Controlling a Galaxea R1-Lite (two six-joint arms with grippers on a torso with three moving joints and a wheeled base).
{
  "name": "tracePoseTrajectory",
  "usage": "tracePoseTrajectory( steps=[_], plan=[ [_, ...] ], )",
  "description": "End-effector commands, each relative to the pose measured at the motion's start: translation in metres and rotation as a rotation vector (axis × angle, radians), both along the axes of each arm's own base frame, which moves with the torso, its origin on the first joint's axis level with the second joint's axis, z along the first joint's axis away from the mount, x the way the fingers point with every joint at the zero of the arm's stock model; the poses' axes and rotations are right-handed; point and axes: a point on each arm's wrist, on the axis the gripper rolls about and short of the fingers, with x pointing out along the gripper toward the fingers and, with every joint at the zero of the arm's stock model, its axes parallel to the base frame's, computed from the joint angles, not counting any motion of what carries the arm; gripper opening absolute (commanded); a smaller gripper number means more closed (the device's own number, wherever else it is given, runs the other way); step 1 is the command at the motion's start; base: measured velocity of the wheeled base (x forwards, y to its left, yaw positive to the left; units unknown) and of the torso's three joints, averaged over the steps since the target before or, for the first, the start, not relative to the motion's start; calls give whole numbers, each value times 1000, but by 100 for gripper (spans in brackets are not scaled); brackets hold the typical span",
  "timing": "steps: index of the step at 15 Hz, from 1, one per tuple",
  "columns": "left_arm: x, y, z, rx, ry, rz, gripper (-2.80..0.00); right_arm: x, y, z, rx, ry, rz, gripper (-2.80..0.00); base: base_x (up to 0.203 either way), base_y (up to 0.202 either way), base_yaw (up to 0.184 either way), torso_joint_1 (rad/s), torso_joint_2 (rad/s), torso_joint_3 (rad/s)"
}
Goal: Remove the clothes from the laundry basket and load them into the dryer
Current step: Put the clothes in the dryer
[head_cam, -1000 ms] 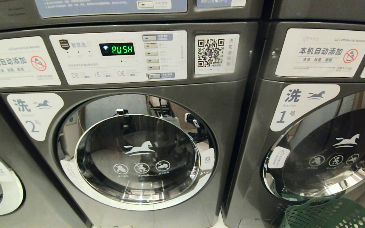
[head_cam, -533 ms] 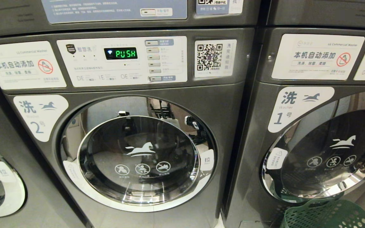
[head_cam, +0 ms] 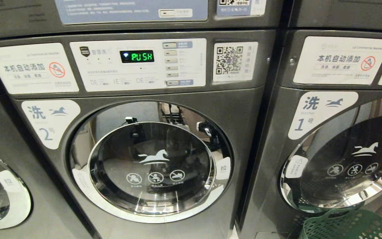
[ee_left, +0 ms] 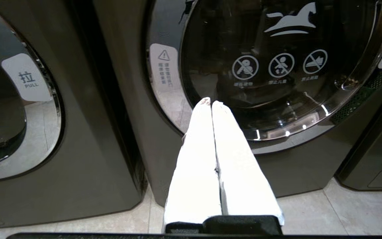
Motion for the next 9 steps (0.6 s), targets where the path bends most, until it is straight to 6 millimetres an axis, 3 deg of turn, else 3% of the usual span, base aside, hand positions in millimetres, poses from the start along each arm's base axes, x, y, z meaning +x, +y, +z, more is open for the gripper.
tracePoseTrajectory(
  steps=[1,9],
  plan=[
    [0,0,0,-3,-2,1,-280,0,0,0,0,1,1,-280,0,198,-2,-2,4,4],
    [0,0,0,-3,1,1,-280,0,0,0,1,2,1,-280,0,195,-1,0,2,2]
  ],
)
